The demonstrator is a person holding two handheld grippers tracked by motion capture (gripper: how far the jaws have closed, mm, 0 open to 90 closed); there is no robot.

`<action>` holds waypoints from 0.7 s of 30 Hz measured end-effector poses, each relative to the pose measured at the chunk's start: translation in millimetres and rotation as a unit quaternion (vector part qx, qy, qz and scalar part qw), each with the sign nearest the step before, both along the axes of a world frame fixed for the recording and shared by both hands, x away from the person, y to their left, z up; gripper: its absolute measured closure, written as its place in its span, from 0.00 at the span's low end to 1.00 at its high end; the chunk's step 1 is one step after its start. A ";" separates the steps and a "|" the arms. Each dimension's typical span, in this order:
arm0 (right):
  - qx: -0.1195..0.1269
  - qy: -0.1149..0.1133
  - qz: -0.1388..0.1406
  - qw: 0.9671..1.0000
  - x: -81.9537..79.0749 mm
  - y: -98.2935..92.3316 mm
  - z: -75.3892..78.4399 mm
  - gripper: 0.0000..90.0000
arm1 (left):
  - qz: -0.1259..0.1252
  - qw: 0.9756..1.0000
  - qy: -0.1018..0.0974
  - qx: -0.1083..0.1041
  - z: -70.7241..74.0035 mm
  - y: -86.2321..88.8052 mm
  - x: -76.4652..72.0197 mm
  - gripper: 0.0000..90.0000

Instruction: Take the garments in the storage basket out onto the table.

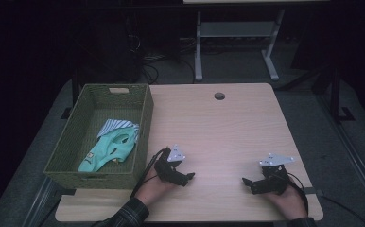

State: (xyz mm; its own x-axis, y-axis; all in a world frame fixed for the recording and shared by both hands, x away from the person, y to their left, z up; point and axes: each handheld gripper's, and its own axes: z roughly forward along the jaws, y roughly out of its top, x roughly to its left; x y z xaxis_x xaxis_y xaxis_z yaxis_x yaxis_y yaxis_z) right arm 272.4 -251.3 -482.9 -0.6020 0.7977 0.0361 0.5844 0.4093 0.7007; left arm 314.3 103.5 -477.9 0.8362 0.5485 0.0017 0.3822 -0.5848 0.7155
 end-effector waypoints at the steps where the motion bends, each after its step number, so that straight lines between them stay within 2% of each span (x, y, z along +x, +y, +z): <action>1: 0.000 0.000 0.000 1.000 0.0 0.0 0.0 0.01 | 0.000 1.000 0.000 0.000 0.0 0.0 0.0 0.14; 4: 0.000 0.000 0.000 1.000 0.0 0.0 0.0 0.01 | 0.001 1.000 0.013 0.022 4.4 -3.7 1.7 0.14; 10: 0.000 0.000 0.000 1.000 0.0 0.0 0.0 0.01 | -0.002 0.999 0.018 0.027 6.0 -2.3 2.1 0.14; 14: 0.000 0.000 0.000 1.000 0.0 0.0 0.0 0.01 | -0.001 0.999 0.027 0.020 7.3 -0.4 2.6 0.15; 16: 0.000 0.000 0.000 1.000 0.0 0.0 0.0 0.01 | -0.003 1.000 0.019 0.018 9.5 -0.4 1.6 0.15; 21: 0.000 0.000 0.000 1.000 0.0 0.0 0.0 0.01 | -0.003 1.000 0.017 0.011 12.8 0.3 2.2 0.15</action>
State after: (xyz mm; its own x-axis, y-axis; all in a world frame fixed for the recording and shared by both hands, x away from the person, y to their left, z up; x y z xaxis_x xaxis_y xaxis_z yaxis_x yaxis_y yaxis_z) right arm 272.4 -251.3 -482.9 -0.6018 0.7978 0.0361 0.5844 0.4091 0.7008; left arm 316.6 103.8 -465.1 0.8391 0.5438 -0.0153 0.4030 -0.6025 0.6889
